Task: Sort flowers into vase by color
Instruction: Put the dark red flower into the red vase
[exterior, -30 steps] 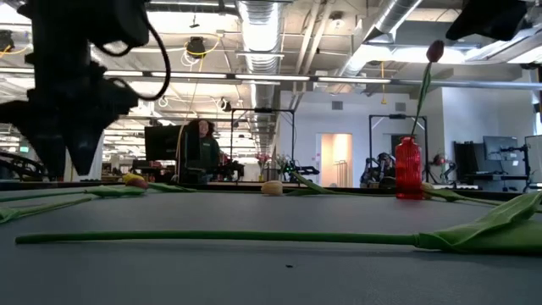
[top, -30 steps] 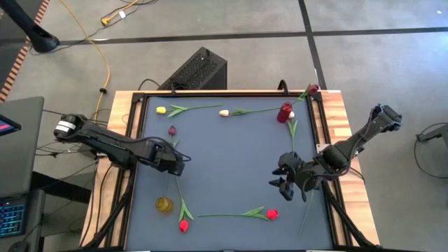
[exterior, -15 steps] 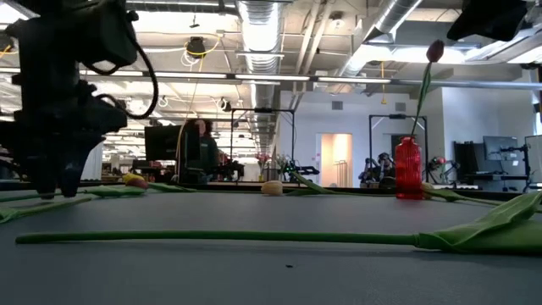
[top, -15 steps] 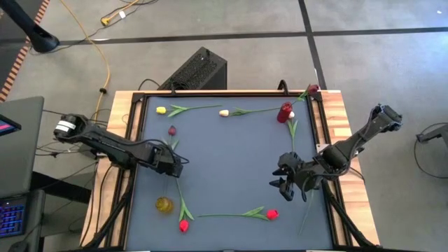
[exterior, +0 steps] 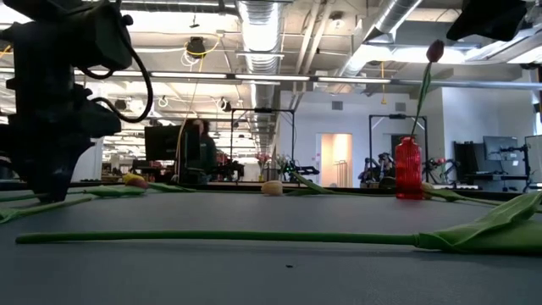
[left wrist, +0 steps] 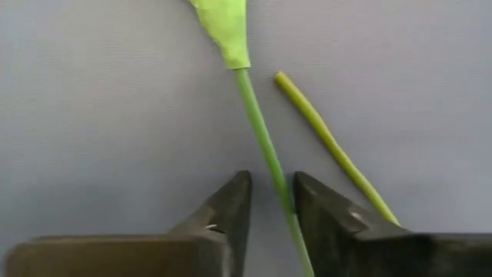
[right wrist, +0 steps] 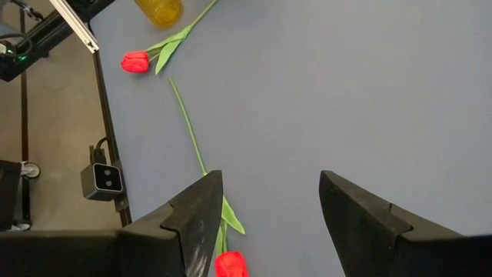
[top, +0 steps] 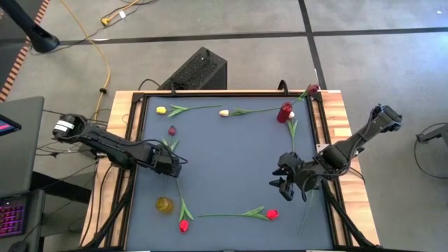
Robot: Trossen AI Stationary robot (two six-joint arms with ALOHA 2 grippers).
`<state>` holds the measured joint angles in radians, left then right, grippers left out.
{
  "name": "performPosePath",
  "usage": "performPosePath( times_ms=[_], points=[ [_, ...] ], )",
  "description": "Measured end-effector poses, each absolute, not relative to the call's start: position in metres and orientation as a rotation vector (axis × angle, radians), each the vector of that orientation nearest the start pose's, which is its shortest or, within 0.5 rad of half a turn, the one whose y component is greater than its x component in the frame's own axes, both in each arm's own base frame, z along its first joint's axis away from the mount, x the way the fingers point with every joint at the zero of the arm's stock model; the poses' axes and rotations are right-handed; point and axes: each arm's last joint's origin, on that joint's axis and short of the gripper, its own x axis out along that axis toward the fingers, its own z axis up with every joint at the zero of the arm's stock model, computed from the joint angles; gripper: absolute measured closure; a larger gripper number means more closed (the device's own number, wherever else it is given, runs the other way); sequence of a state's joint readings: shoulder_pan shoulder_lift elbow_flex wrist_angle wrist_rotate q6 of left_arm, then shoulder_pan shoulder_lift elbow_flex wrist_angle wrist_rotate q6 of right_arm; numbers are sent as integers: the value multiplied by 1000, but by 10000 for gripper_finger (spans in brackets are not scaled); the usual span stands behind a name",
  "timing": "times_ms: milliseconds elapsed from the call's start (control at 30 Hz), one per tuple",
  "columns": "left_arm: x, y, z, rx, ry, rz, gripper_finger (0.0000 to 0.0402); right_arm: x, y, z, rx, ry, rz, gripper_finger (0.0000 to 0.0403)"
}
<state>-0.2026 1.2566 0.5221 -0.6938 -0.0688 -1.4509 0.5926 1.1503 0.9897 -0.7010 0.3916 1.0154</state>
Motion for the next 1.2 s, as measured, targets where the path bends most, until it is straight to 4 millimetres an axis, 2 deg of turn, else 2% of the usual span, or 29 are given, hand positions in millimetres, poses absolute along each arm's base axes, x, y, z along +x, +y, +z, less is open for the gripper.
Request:
performPosePath(
  times_ms=[100, 167, 267, 400, 600, 767, 867, 1067, 1200],
  points=[
    [177, -33, 146, -958, 1145, 902, 375, 193, 117, 293, 559, 761, -208, 159],
    [182, -31, 154, -921, 1065, 922, 394, 193, 117, 293, 559, 761, -209, 159],
    [190, -27, 165, -857, 955, 952, 392, 193, 117, 293, 559, 759, -210, 159],
    [207, -23, 190, -768, 820, 926, 393, 193, 116, 293, 559, 759, -211, 159],
    [234, -22, 247, -621, 648, 839, 399, 195, 116, 294, 575, 742, -209, 159],
    [255, -24, 304, -506, 478, 667, 398, 197, 117, 296, 561, 718, -181, 159],
    [266, -28, 330, -458, 371, 523, 397, 198, 117, 298, 537, 678, -203, 159],
    [279, -35, 361, -355, 162, 205, 398, 201, 118, 312, 444, 489, -207, 159],
    [281, -39, 375, -308, 40, 71, 398, 195, 117, 329, 390, 355, -197, 159]
  ],
)
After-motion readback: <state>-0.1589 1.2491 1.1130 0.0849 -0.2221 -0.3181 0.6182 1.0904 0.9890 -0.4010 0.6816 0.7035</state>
